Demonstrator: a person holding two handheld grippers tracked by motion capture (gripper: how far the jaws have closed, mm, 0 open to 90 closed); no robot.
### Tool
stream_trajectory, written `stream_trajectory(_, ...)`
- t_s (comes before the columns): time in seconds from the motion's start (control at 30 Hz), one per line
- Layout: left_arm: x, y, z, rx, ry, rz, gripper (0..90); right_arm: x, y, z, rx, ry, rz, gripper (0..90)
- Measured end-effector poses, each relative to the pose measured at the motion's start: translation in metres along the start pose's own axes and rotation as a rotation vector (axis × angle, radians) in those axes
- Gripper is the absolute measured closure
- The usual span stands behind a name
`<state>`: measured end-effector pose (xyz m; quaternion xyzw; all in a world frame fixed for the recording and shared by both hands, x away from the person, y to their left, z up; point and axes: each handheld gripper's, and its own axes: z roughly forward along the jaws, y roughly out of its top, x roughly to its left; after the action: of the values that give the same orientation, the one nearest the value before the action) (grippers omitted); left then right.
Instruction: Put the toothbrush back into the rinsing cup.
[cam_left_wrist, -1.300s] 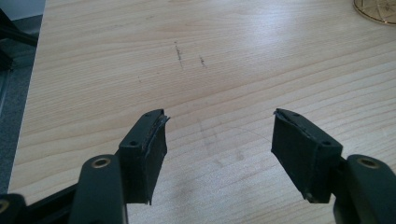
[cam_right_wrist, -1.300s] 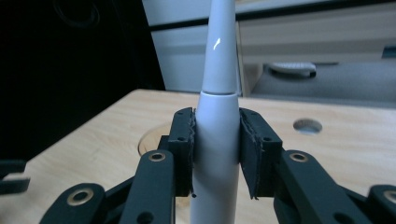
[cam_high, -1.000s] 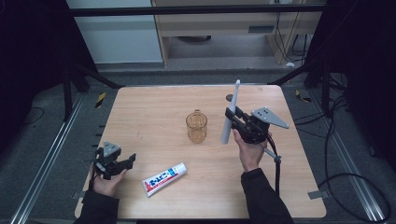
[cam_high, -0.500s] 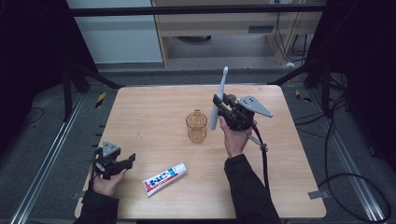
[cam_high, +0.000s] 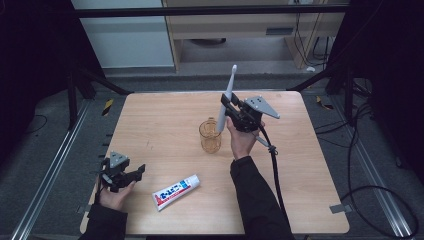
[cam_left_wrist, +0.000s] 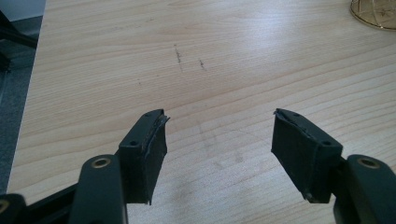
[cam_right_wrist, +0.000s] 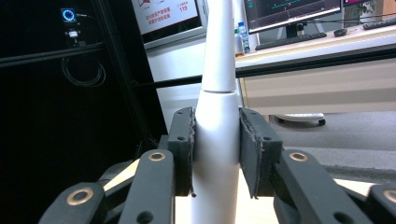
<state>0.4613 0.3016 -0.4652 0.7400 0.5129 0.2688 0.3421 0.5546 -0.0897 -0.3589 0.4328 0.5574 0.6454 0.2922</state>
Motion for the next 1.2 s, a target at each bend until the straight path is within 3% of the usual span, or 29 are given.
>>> stream_trajectory(0.33, 0.000, 0.000, 0.000, -0.001, 0.001, 0.000, 34.7, 0.002, -0.010, 0.014, 0.006, -0.008, -0.010, 67.8)
stream_trajectory(0.63, 0.000, 0.000, 0.000, -0.002, 0.000, -0.001, 34.7, 0.005, -0.019, 0.021, 0.016, -0.010, -0.050, 67.8)
stream_trajectory(1.2, 0.000, 0.000, 0.000, -0.002, 0.000, 0.000, 34.7, 0.004, -0.043, 0.028, 0.090, -0.015, -0.083, 67.7)
